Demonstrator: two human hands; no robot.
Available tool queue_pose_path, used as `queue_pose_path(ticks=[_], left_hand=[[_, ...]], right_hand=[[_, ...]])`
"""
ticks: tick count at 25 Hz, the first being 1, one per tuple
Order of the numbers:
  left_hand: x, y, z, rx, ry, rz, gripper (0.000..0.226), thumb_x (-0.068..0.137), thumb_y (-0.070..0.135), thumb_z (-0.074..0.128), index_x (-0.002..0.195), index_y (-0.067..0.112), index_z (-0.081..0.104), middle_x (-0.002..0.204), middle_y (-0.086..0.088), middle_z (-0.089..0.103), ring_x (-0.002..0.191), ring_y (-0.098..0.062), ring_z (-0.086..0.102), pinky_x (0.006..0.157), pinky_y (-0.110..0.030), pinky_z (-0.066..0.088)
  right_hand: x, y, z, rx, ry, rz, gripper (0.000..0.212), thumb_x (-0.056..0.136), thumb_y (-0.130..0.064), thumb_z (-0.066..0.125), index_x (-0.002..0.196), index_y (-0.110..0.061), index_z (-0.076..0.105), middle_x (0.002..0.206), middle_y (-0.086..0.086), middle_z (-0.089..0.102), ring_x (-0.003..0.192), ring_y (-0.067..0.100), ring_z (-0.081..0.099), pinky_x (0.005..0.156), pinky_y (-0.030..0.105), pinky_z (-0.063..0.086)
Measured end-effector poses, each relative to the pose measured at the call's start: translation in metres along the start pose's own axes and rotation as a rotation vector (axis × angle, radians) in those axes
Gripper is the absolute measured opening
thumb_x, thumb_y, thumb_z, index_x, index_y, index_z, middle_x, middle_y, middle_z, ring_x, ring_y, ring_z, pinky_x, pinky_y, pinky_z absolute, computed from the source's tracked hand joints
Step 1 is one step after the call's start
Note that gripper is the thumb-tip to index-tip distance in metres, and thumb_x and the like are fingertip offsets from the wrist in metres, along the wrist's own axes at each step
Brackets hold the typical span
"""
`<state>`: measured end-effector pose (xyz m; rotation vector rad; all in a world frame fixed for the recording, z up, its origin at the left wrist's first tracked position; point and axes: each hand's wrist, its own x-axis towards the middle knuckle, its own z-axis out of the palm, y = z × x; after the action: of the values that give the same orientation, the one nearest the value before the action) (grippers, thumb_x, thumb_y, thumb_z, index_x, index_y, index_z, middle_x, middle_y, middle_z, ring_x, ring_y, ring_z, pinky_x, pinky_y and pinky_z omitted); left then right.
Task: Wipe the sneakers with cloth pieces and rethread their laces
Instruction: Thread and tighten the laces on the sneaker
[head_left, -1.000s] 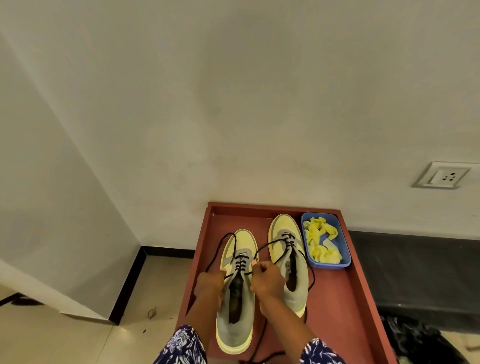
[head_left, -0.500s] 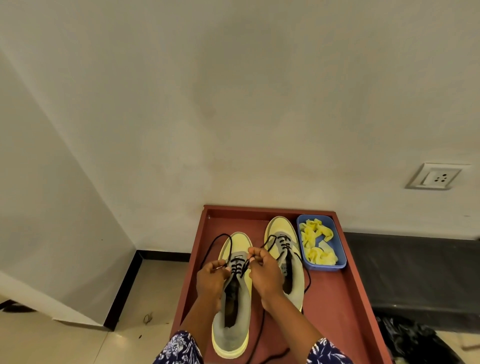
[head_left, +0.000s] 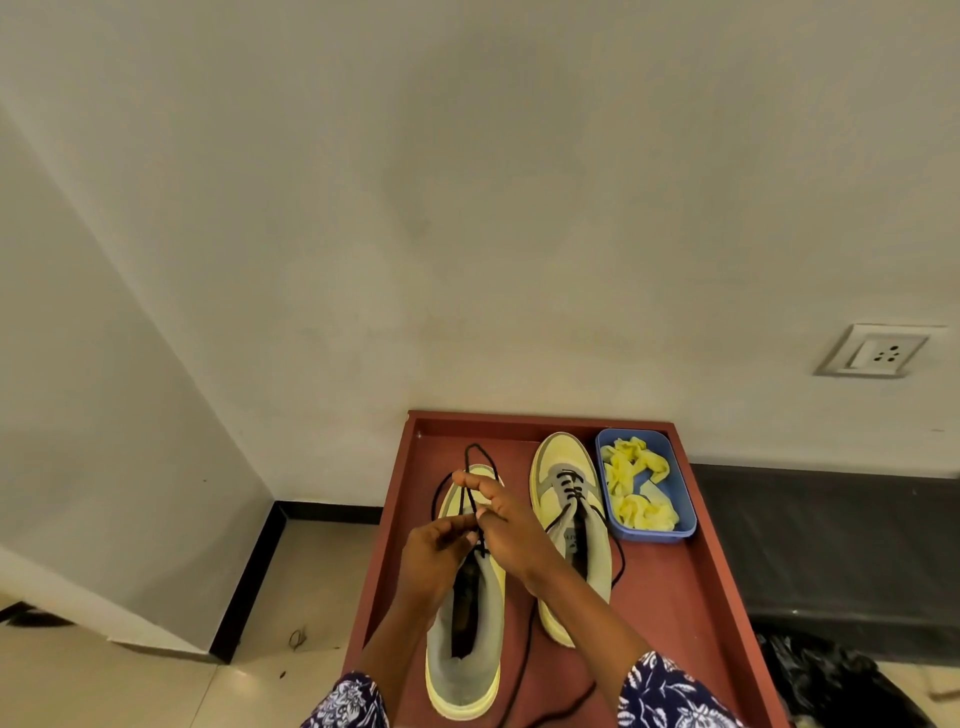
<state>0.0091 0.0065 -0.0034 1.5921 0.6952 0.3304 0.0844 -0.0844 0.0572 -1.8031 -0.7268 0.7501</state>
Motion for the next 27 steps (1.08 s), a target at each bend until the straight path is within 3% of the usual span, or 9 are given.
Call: queue_pose_path(ticks=[2, 5, 10, 13, 15, 18, 20, 23, 27], left_hand=[[0.002, -0.001, -0.002, 0.045, -0.039, 0.023, 0.023, 0.088, 0.001, 0.055, 0.096, 0.017, 0.069, 0.082, 0.007, 0.071, 0.078, -0.007, 0.069, 0.068, -0.017, 0.054], [0.004, -0.004, -0.003, 0.088, -0.070, 0.026, 0.023, 0.089, 0.001, 0.055, 0.084, 0.019, 0.070, 0.080, -0.005, 0.072, 0.078, -0.019, 0.070, 0.070, -0.027, 0.058], [0.007, -0.007, -0.006, 0.128, -0.071, 0.024, 0.015, 0.089, 0.008, 0.056, 0.082, 0.014, 0.068, 0.079, -0.010, 0.070, 0.074, -0.021, 0.067, 0.070, -0.029, 0.054], [0.007, -0.006, -0.010, 0.121, -0.100, 0.021, 0.014, 0.088, 0.014, 0.060, 0.083, 0.005, 0.069, 0.082, -0.020, 0.068, 0.079, -0.035, 0.064, 0.071, -0.035, 0.051], [0.005, -0.004, -0.012, 0.128, -0.106, 0.014, 0.013, 0.088, 0.015, 0.060, 0.084, 0.008, 0.070, 0.084, -0.017, 0.069, 0.083, -0.033, 0.064, 0.072, -0.032, 0.051], [0.005, -0.002, -0.011, 0.114, -0.113, -0.004, 0.014, 0.090, 0.013, 0.057, 0.089, 0.006, 0.069, 0.088, -0.016, 0.069, 0.087, -0.031, 0.065, 0.078, -0.037, 0.053], [0.005, -0.001, -0.010, 0.093, -0.106, -0.017, 0.015, 0.090, 0.012, 0.055, 0.091, 0.003, 0.067, 0.089, -0.016, 0.069, 0.087, -0.030, 0.065, 0.078, -0.033, 0.054], [0.004, 0.005, -0.007, 0.038, -0.106, -0.039, 0.015, 0.090, 0.008, 0.054, 0.092, -0.001, 0.066, 0.088, -0.015, 0.069, 0.082, -0.021, 0.064, 0.070, -0.019, 0.052], [0.003, 0.011, -0.011, -0.016, -0.090, -0.110, 0.017, 0.090, 0.007, 0.055, 0.095, -0.005, 0.066, 0.084, -0.018, 0.067, 0.066, -0.007, 0.063, 0.060, -0.013, 0.051]], right_hand=[[0.004, 0.004, 0.002, -0.046, -0.050, -0.011, 0.058, 0.089, 0.009, 0.028, 0.136, -0.021, 0.042, 0.146, -0.006, 0.039, 0.133, 0.002, 0.031, 0.110, 0.020, 0.031], [0.007, 0.006, 0.003, -0.072, -0.140, 0.001, 0.064, 0.085, 0.013, 0.027, 0.138, -0.020, 0.042, 0.146, -0.005, 0.039, 0.133, 0.000, 0.027, 0.108, 0.015, 0.023], [0.013, 0.019, 0.002, -0.208, -0.193, -0.003, 0.067, 0.085, 0.012, 0.032, 0.141, -0.025, 0.036, 0.143, 0.002, 0.044, 0.135, 0.012, 0.036, 0.108, 0.021, 0.032], [0.011, 0.028, -0.007, -0.352, -0.214, 0.014, 0.064, 0.089, 0.004, 0.039, 0.143, -0.028, 0.028, 0.128, 0.009, 0.057, 0.122, 0.022, 0.051, 0.095, 0.023, 0.039], [0.009, 0.032, -0.010, -0.406, -0.205, 0.050, 0.058, 0.090, -0.003, 0.043, 0.143, -0.022, 0.029, 0.118, 0.012, 0.063, 0.112, 0.025, 0.056, 0.084, 0.024, 0.040], [0.008, 0.033, -0.012, -0.438, -0.171, 0.099, 0.038, 0.091, -0.015, 0.050, 0.129, -0.014, 0.046, 0.104, 0.015, 0.067, 0.096, 0.024, 0.060, 0.074, 0.023, 0.039], [0.009, 0.031, -0.015, -0.484, -0.150, 0.096, 0.023, 0.092, -0.021, 0.050, 0.106, -0.007, 0.061, 0.094, 0.017, 0.067, 0.082, 0.023, 0.058, 0.068, 0.024, 0.036], [0.009, 0.028, -0.017, -0.604, -0.085, 0.056, 0.032, 0.091, -0.035, 0.050, 0.069, -0.015, 0.061, 0.069, 0.002, 0.058, 0.073, 0.022, 0.053, 0.067, 0.027, 0.034], [0.003, 0.022, -0.017, -0.516, -0.185, 0.033, 0.029, 0.092, -0.031, 0.051, 0.074, -0.012, 0.063, 0.062, 0.006, 0.058, 0.059, 0.014, 0.051, 0.058, 0.025, 0.037]])
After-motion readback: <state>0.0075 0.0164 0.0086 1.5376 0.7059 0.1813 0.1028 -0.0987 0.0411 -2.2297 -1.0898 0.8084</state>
